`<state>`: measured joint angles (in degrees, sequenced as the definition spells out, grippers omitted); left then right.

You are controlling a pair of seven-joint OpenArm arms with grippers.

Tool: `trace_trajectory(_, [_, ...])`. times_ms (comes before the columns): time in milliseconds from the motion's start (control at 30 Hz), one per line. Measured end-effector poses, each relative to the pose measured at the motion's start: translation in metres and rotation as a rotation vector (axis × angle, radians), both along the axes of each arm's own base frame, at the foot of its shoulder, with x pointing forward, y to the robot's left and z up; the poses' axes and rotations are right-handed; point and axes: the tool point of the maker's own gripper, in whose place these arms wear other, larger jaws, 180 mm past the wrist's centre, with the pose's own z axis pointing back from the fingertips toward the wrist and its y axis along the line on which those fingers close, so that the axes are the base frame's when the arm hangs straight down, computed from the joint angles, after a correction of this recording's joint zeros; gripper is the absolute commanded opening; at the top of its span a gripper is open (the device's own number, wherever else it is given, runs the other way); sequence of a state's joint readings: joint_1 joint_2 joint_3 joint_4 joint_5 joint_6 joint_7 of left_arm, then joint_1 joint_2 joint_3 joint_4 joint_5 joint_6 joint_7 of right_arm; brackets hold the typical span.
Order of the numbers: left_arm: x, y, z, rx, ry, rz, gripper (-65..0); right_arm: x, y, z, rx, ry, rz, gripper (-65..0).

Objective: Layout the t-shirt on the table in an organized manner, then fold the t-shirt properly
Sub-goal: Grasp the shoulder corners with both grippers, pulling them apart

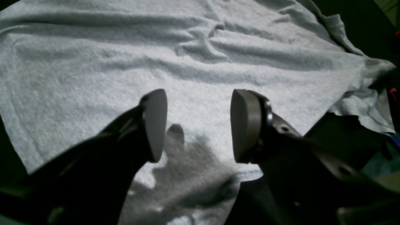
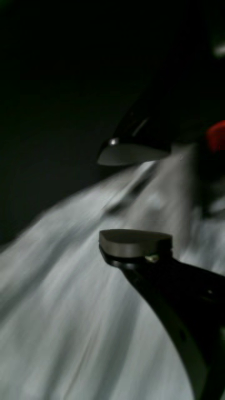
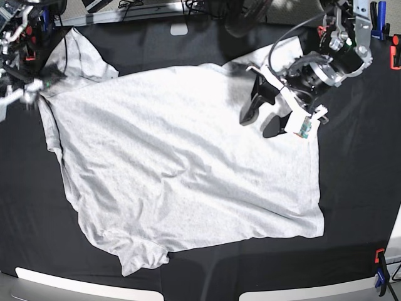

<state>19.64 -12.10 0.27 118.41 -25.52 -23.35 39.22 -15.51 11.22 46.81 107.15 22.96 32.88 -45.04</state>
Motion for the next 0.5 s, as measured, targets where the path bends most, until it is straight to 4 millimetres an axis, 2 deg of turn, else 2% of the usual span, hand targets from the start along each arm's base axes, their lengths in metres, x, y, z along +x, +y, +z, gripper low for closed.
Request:
trace_trajectory(67, [0.000, 0.000, 0.000, 0.001, 0.000, -0.001, -34.5, 0.021, 0.023, 0.004, 0.008, -0.031, 0.132, -33.0])
trace_trajectory(100, [0.000, 0.000, 0.000, 0.000, 0.000, 0.000, -34.5, 0.032, 0.031, -0.001, 0.030, -0.027, 0.161, -33.1])
trace_trajectory(200, [0.000, 0.000, 0.000, 0.000, 0.000, 0.000, -34.5, 0.060, 0.049, -0.032, 0.076, 0.044, 0.216, -33.1])
trace_trajectory(267, [0.000, 0.000, 0.000, 0.001, 0.000, -0.001, -34.5, 0.073, 0.053, -0.054, 0.089, 0.121, 0.243, -33.1])
trace_trajectory(333, [0.000, 0.000, 0.000, 0.002, 0.000, -0.001, -34.5, 0.086, 0.051, -0.070, 0.084, 0.182, 0.260, -33.1])
trace_trajectory(400, [0.000, 0.000, 0.000, 0.002, 0.001, -0.002, -34.5, 0.092, 0.041, -0.079, 0.064, 0.240, 0.256, -33.1])
trace_trajectory(500, [0.000, 0.000, 0.000, 0.003, 0.000, -0.001, -34.5, 0.089, 0.014, -0.077, 0.017, 0.285, 0.216, -33.1])
